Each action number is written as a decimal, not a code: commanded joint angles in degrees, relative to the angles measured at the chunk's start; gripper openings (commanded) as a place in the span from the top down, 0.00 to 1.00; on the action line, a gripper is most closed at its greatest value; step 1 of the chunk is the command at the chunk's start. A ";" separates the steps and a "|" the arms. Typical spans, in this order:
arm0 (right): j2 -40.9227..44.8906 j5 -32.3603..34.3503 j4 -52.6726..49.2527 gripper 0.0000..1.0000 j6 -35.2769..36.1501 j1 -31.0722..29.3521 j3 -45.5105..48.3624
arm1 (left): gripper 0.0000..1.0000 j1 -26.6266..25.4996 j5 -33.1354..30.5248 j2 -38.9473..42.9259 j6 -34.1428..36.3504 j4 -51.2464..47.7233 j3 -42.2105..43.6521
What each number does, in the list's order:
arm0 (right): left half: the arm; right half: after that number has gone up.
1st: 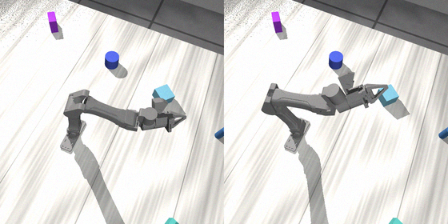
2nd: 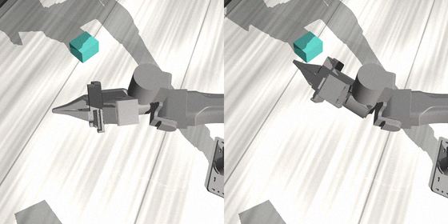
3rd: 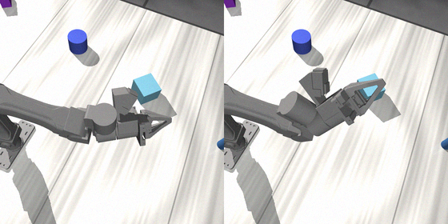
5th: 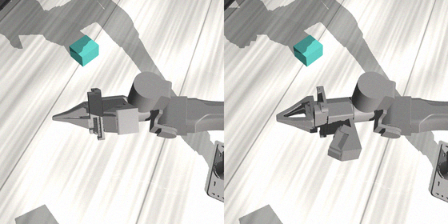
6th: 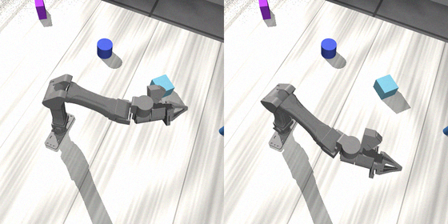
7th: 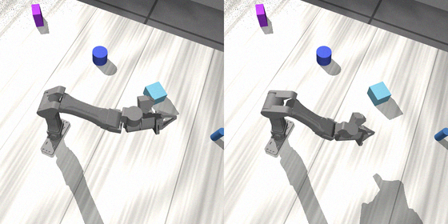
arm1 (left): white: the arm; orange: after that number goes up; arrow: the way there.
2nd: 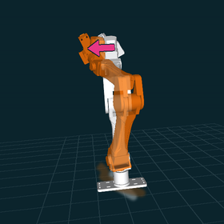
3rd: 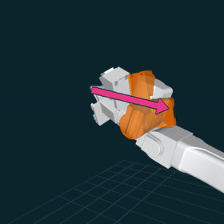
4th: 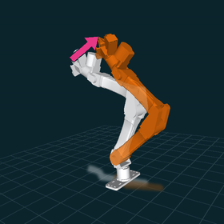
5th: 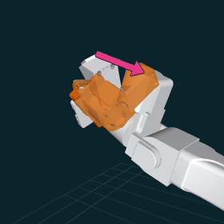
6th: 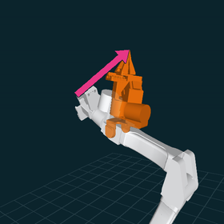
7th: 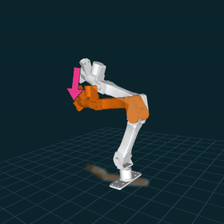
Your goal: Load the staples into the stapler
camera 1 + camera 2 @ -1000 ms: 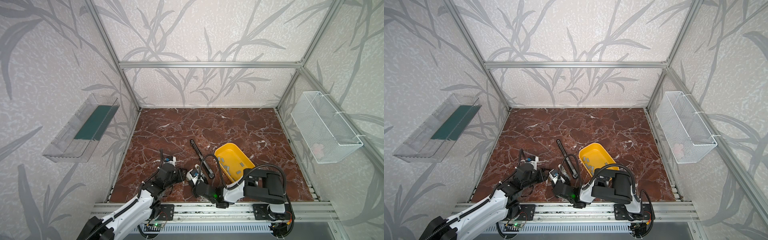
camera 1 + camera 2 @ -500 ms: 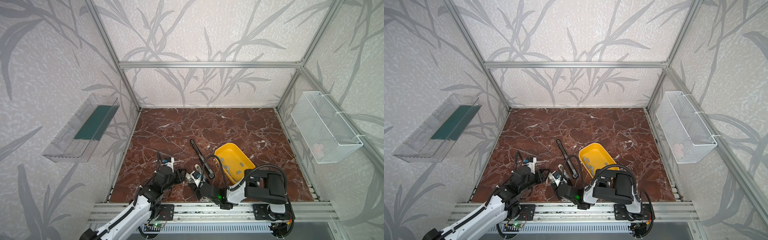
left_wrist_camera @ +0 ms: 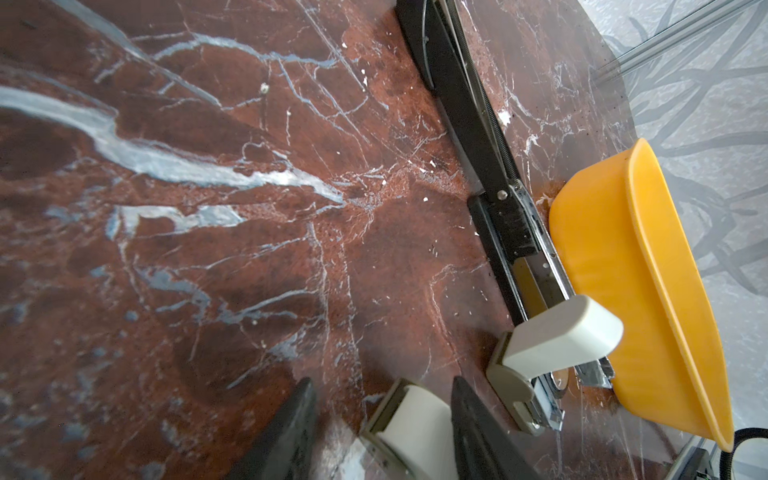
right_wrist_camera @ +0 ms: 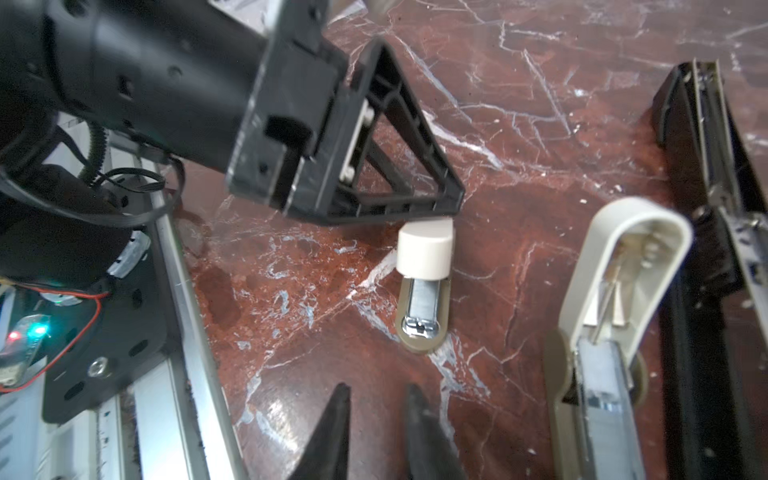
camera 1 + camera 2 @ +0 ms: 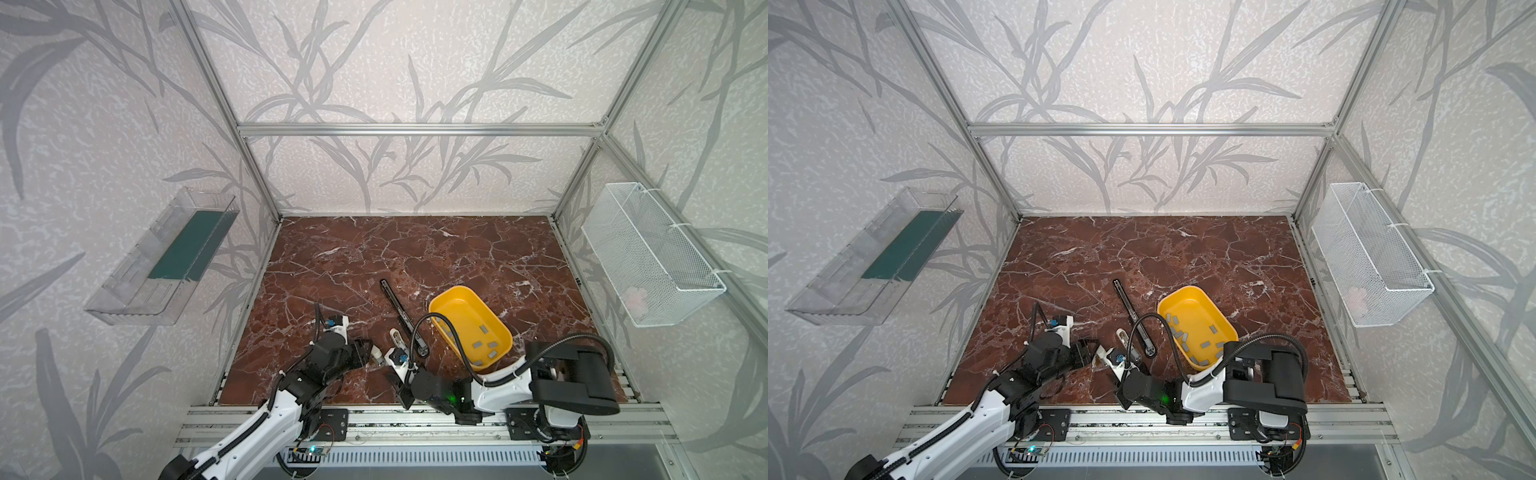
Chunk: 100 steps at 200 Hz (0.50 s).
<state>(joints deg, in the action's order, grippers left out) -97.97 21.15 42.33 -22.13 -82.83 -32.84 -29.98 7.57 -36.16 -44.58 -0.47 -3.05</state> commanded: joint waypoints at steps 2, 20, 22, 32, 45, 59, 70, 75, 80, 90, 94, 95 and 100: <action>2.17 1.37 -6.30 0.83 2.26 -0.20 -3.48 | 0.51 -0.26 -0.50 -0.56 0.02 -0.07 0.04; 1.06 1.49 -9.49 0.87 2.68 0.49 -6.89 | 0.52 -0.31 -0.42 -0.83 0.10 -0.05 -0.11; 0.93 1.23 -9.59 0.87 2.57 0.72 -7.09 | 0.51 -0.29 -0.49 -0.90 0.10 0.01 -0.11; 0.51 0.06 -9.50 0.87 2.16 1.69 -7.86 | 0.51 -0.27 -0.40 -1.01 0.10 0.06 -0.11; 0.50 -1.45 -9.43 0.87 1.43 2.95 -8.52 | 0.52 -0.28 -0.38 -1.10 0.10 0.02 -0.12; -1.71 -2.46 -10.59 0.88 0.96 4.14 -9.54 | 0.52 -0.27 -0.36 -1.19 0.09 0.01 -0.12; -2.28 -2.88 -10.99 0.88 1.02 4.34 -10.13 | 0.52 -0.27 -0.25 -1.25 0.10 0.02 -0.11; -2.58 -2.96 -11.11 0.88 1.10 4.41 -10.43 | 0.52 -0.28 -0.26 -1.25 0.10 0.03 -0.11; -2.95 -3.07 -11.29 0.88 1.08 4.51 -10.61 | 0.52 -0.26 -0.16 -1.22 0.10 0.01 -0.11; -3.84 -3.55 -11.92 0.88 0.81 4.64 -11.34 | 0.52 -0.31 -0.21 -1.27 0.11 0.05 -0.12; -4.22 -3.81 -12.14 0.88 0.63 4.76 -11.57 | 0.52 -0.31 -0.26 -1.28 0.10 0.11 -0.07; -4.32 -3.82 -12.16 0.88 0.61 4.77 -11.60 | 0.52 -0.28 -0.23 -1.28 0.10 0.12 -0.09; -4.81 -4.01 -12.18 0.88 0.39 4.94 -11.85 | 0.52 -0.27 -0.19 -1.28 0.10 0.12 -0.11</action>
<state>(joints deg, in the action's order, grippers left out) -100.55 18.76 32.49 -21.17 -78.11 -42.46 -29.98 7.57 -37.23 -44.60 -0.36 -3.05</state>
